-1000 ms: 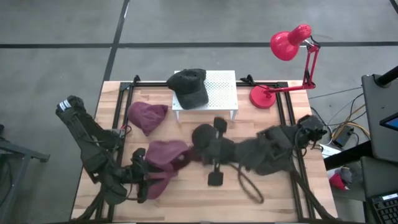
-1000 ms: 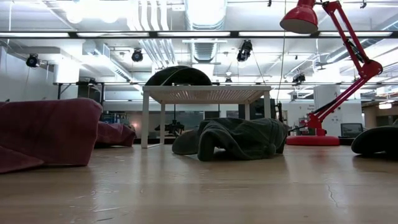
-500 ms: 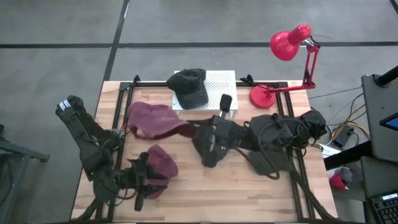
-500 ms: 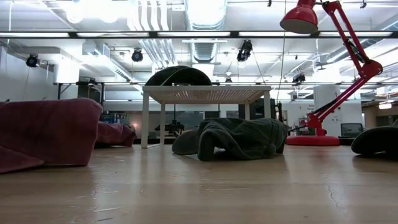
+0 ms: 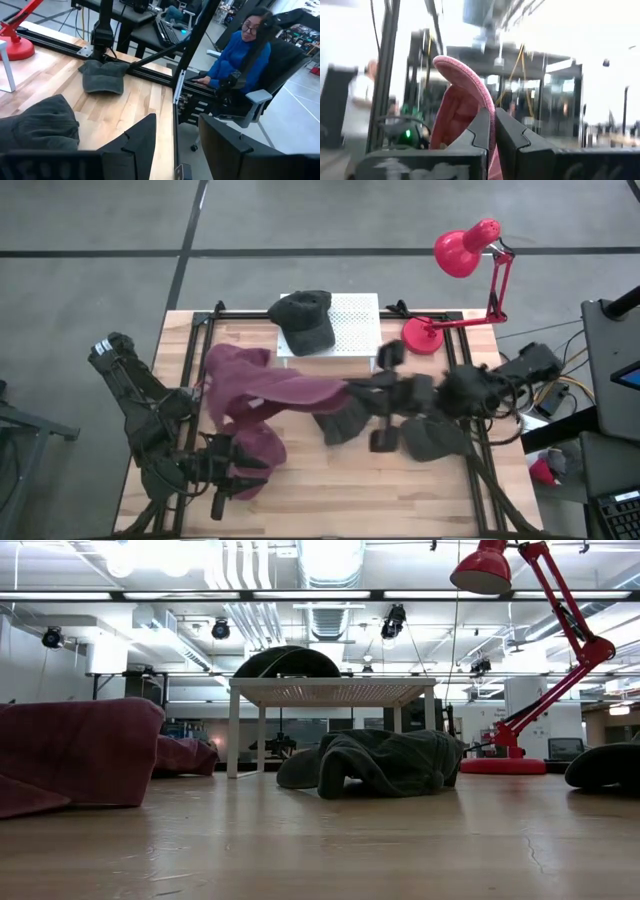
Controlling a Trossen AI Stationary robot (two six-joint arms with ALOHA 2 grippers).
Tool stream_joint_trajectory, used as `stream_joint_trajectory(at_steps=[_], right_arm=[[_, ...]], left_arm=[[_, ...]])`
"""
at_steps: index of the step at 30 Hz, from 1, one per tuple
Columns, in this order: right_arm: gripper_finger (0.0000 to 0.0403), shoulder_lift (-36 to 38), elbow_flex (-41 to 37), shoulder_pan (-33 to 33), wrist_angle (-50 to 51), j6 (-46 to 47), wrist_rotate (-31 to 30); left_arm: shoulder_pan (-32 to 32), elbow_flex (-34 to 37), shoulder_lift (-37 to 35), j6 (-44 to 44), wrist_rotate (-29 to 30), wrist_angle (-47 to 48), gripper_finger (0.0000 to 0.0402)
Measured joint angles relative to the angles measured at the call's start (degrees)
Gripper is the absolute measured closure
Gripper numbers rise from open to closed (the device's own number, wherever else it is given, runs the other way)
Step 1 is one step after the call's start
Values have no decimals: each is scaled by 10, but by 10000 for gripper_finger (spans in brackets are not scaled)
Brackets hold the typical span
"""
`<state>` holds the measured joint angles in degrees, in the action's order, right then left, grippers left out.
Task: Pick & Place hat
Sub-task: Put the middle red cap on the shelf
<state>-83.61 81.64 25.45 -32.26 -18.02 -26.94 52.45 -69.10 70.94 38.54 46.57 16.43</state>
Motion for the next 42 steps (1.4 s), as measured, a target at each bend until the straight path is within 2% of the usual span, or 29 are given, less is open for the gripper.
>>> stream_joint_trajectory(at_steps=[3, 6, 9, 12, 15, 19, 25, 28, 30, 33, 38, 42], right_arm=[[394, 39, -137, 19, -203, -58, 0], [394, 51, -242, 29, -373, -103, 1], [394, 52, -313, 30, -470, -125, 0], [394, 53, -359, 30, -523, -134, 1], [394, 67, -390, 31, -537, -162, 13], [394, 105, -426, 30, -537, -158, 75], [394, 151, -460, 40, -500, -150, 99], [394, 159, -465, 43, -467, -138, 96], [394, 160, -466, 43, -457, -132, 97], [394, 160, -466, 43, -458, -132, 97], [394, 162, -466, 43, -458, -134, 108], [394, 163, -466, 43, -456, -122, 111]], left_arm=[[0, 0, 0, 0, 0, -1, 239], [0, 0, 0, 2, 0, -3, 239], [0, 0, 0, -1, 9, -25, 239], [0, 0, -2, -15, 59, -64, 239], [0, 0, -11, -31, 116, -107, 239], [0, 0, -32, -78, 208, -172, 239], [-12, 0, -56, -232, 324, -287, 239], [-37, 0, -56, -334, 321, -371, 239], [-57, 0, -53, -378, 284, -410, 239], [-87, -1, -46, -399, 227, -414, 239], [-121, -1, -23, -457, 276, -410, 239], [-161, -1, -2, -478, 267, -414, 239]])
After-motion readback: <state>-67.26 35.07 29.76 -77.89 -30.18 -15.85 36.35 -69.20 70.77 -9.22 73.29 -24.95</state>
